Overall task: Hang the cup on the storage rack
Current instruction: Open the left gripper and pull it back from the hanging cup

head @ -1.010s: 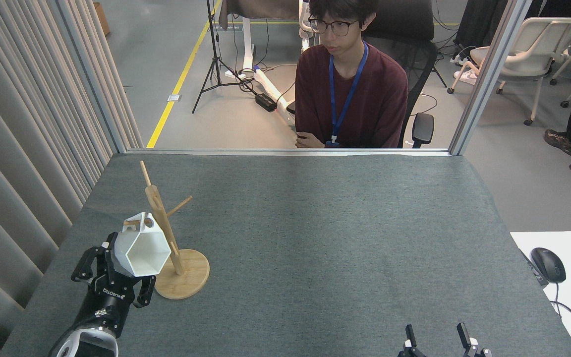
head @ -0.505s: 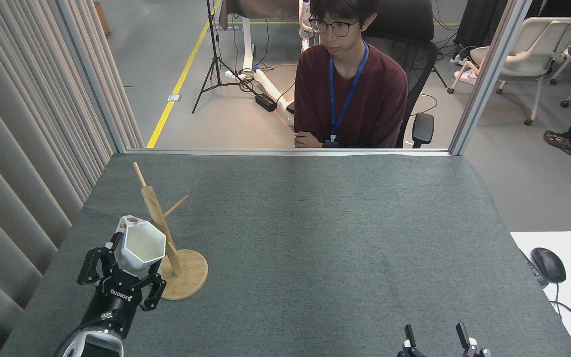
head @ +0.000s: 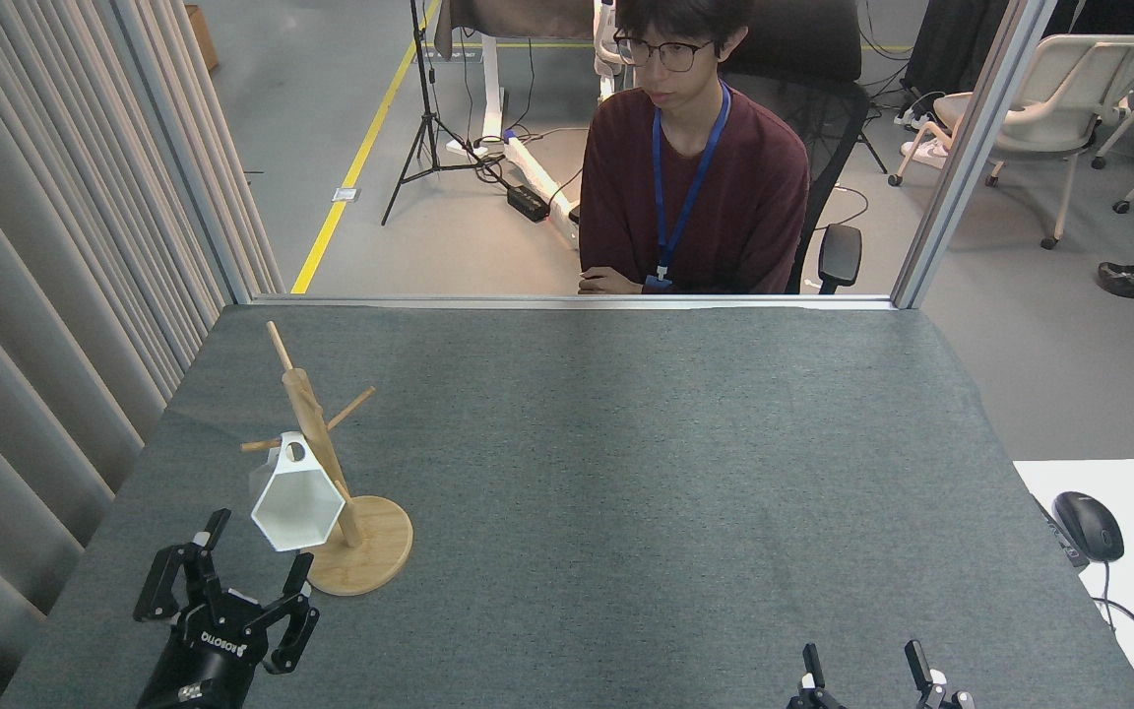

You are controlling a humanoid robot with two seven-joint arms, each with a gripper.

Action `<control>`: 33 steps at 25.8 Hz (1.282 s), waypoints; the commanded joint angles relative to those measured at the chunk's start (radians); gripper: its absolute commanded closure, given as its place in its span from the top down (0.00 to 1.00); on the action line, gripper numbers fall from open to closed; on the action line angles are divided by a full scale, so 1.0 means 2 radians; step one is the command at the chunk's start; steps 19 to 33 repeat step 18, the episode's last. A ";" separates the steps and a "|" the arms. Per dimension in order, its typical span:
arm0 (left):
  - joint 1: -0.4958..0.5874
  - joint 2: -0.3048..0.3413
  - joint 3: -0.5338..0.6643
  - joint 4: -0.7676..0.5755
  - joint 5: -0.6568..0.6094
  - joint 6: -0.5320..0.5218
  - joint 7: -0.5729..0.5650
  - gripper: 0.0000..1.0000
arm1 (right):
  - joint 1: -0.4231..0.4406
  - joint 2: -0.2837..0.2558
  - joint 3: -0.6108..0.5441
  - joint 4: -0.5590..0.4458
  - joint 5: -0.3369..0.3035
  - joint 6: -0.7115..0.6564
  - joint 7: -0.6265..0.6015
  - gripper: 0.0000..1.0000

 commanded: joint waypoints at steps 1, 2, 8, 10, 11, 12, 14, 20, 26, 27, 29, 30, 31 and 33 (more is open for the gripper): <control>0.050 0.010 0.002 -0.042 0.087 -0.027 -0.008 0.99 | 0.000 0.001 0.000 0.000 0.000 -0.001 0.000 0.98; 0.067 0.016 0.001 -0.056 0.146 -0.059 -0.010 0.99 | 0.000 0.001 0.000 0.000 0.000 -0.001 0.000 0.98; 0.138 0.048 -0.002 -0.084 0.436 -0.220 -0.129 0.99 | 0.012 0.000 -0.012 -0.008 -0.001 -0.006 -0.008 0.99; 0.150 0.054 -0.005 -0.080 0.468 -0.229 -0.160 0.99 | 0.016 0.000 -0.013 -0.011 0.000 -0.004 -0.008 0.99; 0.152 0.055 -0.007 -0.080 0.474 -0.231 -0.165 0.99 | 0.018 0.000 -0.013 -0.012 0.000 -0.002 -0.006 0.98; 0.153 0.056 -0.008 -0.079 0.475 -0.232 -0.167 0.99 | 0.023 0.000 -0.012 -0.012 0.001 -0.001 -0.005 0.98; 0.158 0.056 -0.018 -0.075 0.475 -0.229 -0.169 0.99 | 0.030 0.000 -0.013 -0.014 0.002 0.000 -0.005 0.98; 0.158 0.057 -0.025 -0.075 0.477 -0.215 -0.174 0.99 | 0.033 0.001 -0.022 -0.021 0.002 0.001 -0.008 0.99; 0.158 0.057 -0.025 -0.075 0.477 -0.215 -0.174 0.99 | 0.033 0.001 -0.022 -0.021 0.002 0.001 -0.008 0.99; 0.158 0.057 -0.025 -0.075 0.477 -0.215 -0.174 0.99 | 0.033 0.001 -0.022 -0.021 0.002 0.001 -0.008 0.99; 0.158 0.057 -0.025 -0.075 0.477 -0.215 -0.174 0.99 | 0.033 0.001 -0.022 -0.021 0.002 0.001 -0.008 0.99; 0.158 0.057 -0.025 -0.075 0.477 -0.215 -0.174 0.99 | 0.033 0.001 -0.022 -0.021 0.002 0.001 -0.008 0.99; 0.158 0.057 -0.025 -0.075 0.477 -0.215 -0.174 0.99 | 0.033 0.001 -0.022 -0.021 0.002 0.001 -0.008 0.99; 0.158 0.057 -0.025 -0.075 0.477 -0.215 -0.174 0.99 | 0.033 0.001 -0.022 -0.021 0.002 0.001 -0.008 0.99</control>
